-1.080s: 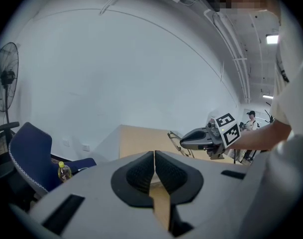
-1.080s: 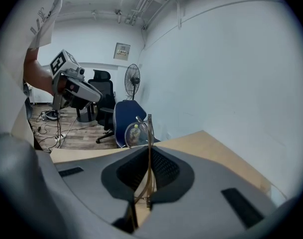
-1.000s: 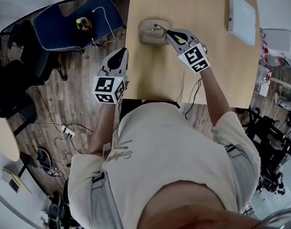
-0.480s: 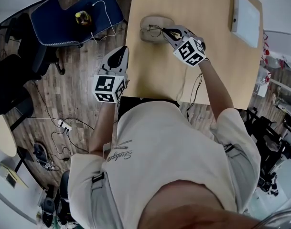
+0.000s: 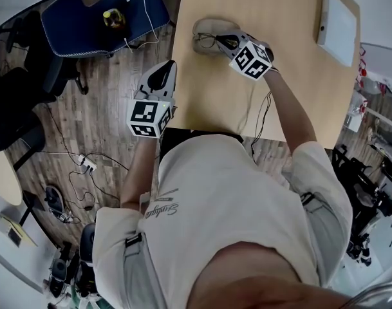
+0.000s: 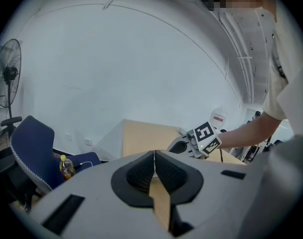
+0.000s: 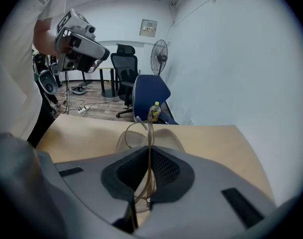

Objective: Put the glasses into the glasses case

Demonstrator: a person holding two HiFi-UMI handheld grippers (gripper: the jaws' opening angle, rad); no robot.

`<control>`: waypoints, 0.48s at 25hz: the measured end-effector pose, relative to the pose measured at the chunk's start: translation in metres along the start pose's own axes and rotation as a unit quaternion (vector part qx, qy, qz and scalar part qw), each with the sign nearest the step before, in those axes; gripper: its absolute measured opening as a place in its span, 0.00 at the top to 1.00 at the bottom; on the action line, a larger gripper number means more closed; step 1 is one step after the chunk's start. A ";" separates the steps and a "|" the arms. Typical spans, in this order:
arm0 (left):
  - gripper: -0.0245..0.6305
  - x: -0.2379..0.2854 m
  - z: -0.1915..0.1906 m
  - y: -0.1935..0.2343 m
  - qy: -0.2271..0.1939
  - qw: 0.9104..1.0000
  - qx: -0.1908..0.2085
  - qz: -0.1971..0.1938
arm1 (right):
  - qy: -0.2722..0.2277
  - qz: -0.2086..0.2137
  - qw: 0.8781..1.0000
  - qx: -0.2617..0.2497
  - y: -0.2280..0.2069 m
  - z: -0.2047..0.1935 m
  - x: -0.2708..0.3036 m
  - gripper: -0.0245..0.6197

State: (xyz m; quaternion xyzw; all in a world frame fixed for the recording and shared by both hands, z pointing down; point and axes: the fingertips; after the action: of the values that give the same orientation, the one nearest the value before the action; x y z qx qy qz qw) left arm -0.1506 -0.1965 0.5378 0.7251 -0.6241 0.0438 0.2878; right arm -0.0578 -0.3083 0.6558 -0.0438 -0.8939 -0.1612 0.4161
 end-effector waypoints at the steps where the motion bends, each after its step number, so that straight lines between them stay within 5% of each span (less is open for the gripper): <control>1: 0.94 0.000 0.000 0.001 0.001 1.000 0.000 0.001 | 0.005 0.006 1.000 -0.005 0.001 -0.002 0.004 0.95; 12: 0.94 -0.005 -0.002 0.005 0.000 1.000 -0.002 0.011 | 0.040 0.049 0.998 -0.028 0.012 -0.017 0.027 0.95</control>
State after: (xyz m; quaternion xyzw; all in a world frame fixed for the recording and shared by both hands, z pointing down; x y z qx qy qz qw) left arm -0.1554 -0.1909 0.5393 0.7174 -0.6325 0.0457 0.2885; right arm -0.0603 -0.3038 0.6893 -0.0924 -0.8686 -0.1670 0.4573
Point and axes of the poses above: the fingertips, and each gripper's own axes: x forward along the fingers, y to its left, z out of its top, and after that the axes turned 6 degrees about -x, right-handed
